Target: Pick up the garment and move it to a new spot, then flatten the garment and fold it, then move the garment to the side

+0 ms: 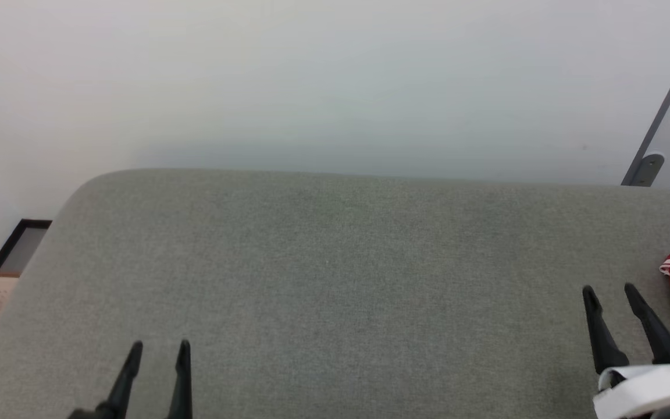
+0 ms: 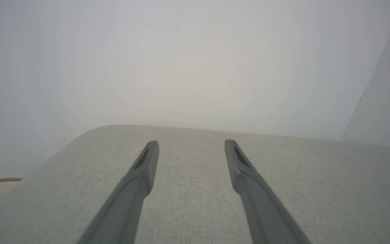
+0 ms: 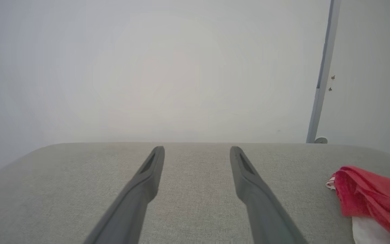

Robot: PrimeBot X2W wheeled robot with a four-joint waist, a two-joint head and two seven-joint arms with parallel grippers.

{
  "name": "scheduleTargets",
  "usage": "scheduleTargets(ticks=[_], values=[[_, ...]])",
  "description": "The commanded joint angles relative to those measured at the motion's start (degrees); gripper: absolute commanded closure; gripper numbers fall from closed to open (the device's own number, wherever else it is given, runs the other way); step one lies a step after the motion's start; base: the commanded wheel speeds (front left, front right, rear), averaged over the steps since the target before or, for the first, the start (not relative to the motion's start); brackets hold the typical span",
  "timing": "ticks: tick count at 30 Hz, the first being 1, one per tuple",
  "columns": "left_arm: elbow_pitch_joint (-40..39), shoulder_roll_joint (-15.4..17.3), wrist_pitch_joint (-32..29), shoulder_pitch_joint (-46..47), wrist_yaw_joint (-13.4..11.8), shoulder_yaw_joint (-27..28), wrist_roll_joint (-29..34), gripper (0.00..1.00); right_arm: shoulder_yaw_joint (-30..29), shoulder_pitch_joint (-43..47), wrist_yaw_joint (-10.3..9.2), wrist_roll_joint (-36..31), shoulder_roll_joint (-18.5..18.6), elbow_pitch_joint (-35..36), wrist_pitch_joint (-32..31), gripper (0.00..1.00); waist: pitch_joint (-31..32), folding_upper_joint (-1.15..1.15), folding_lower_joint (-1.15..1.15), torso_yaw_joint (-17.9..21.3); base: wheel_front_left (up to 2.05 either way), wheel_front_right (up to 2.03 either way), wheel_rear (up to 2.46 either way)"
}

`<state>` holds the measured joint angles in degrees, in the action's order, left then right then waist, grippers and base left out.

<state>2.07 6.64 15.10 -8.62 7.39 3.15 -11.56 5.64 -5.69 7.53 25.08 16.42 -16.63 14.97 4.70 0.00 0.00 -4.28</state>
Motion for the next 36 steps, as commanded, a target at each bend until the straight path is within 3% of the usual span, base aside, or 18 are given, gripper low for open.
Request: scheduleTargets(ticks=[1,16,36], values=[[-0.34,-0.05,0.0,-1.52,0.14,0.05,-0.49,0.0,-0.9,1.67,-0.1,-0.35,-0.35,1.21,0.26,0.0,0.31,0.0,0.0,0.24,0.0,0.0,0.0],[-2.25,-0.21,0.0,-5.31,0.14,0.14,-2.08,0.0,-5.41,8.75,-0.1,-1.24,-2.52,7.24,-1.18,0.0,0.77,0.0,0.0,-0.18,0.0,0.0,0.0],[-1.96,-0.24,0.0,-5.14,0.14,0.23,-2.24,0.0,-5.59,8.93,-0.1,-1.68,-3.57,9.19,-2.15,0.0,0.68,0.0,0.0,-0.18,0.0,0.0,0.0]])
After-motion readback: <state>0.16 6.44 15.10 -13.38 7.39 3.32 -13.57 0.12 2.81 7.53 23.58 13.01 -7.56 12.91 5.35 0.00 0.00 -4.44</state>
